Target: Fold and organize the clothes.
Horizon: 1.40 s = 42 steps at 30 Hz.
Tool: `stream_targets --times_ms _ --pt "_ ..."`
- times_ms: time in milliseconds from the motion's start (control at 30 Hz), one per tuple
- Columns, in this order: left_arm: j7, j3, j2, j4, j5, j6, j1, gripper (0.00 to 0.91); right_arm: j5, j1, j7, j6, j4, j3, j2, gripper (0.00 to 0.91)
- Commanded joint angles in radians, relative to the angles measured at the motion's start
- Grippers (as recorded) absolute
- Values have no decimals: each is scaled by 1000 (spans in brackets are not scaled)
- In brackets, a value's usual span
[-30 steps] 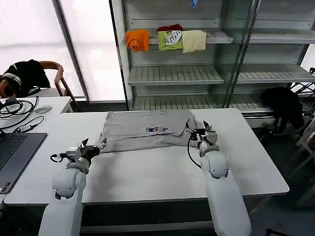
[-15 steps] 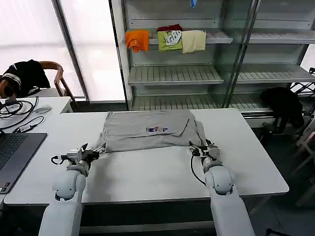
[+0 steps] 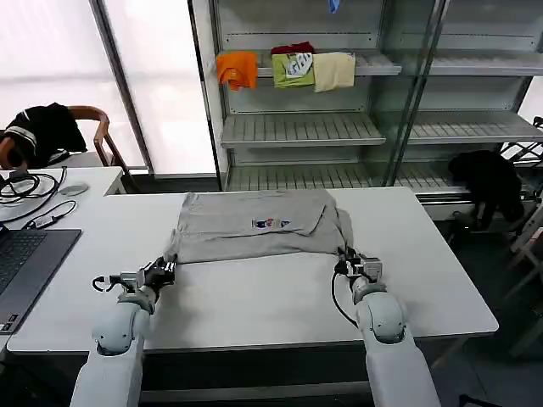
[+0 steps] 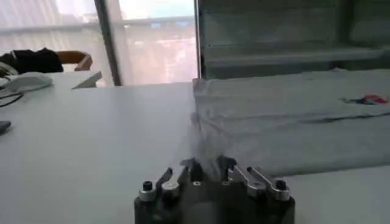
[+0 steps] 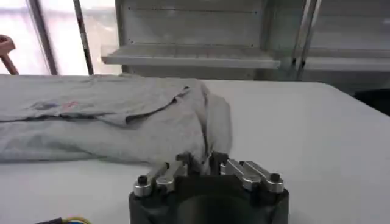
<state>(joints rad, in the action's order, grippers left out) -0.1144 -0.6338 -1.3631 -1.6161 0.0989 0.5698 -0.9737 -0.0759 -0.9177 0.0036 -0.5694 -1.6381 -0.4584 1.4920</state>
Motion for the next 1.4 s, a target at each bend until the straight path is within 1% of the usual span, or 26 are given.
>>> stream_targets --times_ms 33,133,267,433,700,800,933,1000,1233,1400 --pt "10 -2 1 -11 -16 -5 -14 0 -48 -11 11 -8 -22 0 -2 0" --pt "2 -4 14 -57 -26 -3 -37 0 -80 -39 28 -10 -63 4 -13 0" --pt "-18 -24 25 -138 -25 7 -108 0 -114 -129 46 -12 -172 9 -38 0" --pt "-44 -52 26 -304 13 7 -235 0 -113 -255 46 -13 -303 15 -61 0" --pt "-60 -118 15 -470 93 7 -432 0 -125 -433 47 -13 -484 -3 -102 0" --pt "-48 -151 -5 -548 141 7 -521 0 -129 -516 46 -13 -546 -11 -103 0" --pt "-25 -183 -39 -597 163 0 -603 0 -135 -587 50 -12 -600 -18 -101 0" --pt "-21 -196 -47 -610 167 -21 -645 0 -137 -627 53 -13 -628 -24 -106 0" --pt "39 -200 -82 -655 153 -49 -734 0 -131 -709 80 -13 -702 -25 -115 0" --pt "70 -181 -109 -661 144 -54 -755 10 -100 -756 76 -12 -713 -10 -118 0"
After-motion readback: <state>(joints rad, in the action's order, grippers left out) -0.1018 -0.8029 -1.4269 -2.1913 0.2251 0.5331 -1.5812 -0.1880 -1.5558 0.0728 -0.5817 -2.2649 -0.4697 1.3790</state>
